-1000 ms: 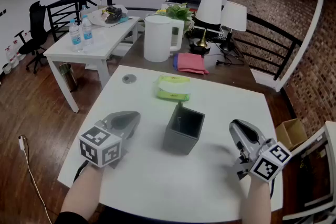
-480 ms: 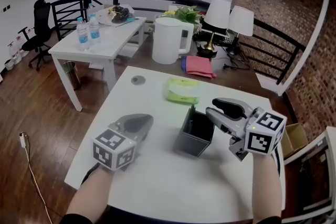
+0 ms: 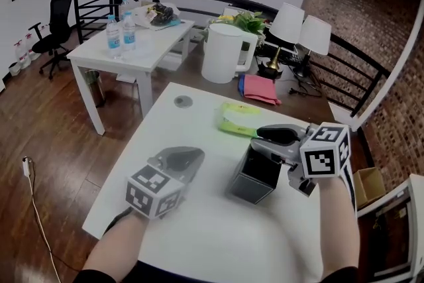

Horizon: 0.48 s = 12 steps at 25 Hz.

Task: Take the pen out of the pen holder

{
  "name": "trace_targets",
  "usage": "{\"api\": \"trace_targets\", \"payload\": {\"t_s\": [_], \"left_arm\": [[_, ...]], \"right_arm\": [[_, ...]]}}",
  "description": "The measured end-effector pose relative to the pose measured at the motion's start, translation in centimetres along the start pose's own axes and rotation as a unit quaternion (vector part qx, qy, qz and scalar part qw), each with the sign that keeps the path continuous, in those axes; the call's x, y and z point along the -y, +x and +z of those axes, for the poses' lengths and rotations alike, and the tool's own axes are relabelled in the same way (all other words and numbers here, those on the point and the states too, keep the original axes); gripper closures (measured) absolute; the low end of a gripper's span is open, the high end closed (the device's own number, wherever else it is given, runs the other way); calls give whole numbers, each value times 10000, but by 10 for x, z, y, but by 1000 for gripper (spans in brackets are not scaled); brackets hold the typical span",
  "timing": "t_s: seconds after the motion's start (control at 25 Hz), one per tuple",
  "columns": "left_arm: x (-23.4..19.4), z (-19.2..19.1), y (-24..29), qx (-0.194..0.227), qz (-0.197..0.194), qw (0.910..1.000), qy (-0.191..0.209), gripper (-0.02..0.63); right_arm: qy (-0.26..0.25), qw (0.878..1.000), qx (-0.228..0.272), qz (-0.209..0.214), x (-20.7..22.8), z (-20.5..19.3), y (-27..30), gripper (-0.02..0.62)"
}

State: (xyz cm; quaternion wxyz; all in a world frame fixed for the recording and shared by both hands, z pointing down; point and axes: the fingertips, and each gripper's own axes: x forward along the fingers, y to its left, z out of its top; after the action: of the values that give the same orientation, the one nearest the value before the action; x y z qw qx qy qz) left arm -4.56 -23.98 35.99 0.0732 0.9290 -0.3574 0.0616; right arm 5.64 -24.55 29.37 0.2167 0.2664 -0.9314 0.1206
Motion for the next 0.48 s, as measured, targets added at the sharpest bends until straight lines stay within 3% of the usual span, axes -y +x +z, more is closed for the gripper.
{"api": "trace_targets", "payload": {"t_s": [0.24, 0.48], "left_arm": [[2, -1, 0, -25, -25, 10000, -9, 600], [2, 0, -1, -18, -43, 10000, -15, 599]], "right_arm": [[-205, 9995, -166, 152, -10, -7, 7, 535], [-160, 9996, 213, 49, -12, 6, -9, 543]]}}
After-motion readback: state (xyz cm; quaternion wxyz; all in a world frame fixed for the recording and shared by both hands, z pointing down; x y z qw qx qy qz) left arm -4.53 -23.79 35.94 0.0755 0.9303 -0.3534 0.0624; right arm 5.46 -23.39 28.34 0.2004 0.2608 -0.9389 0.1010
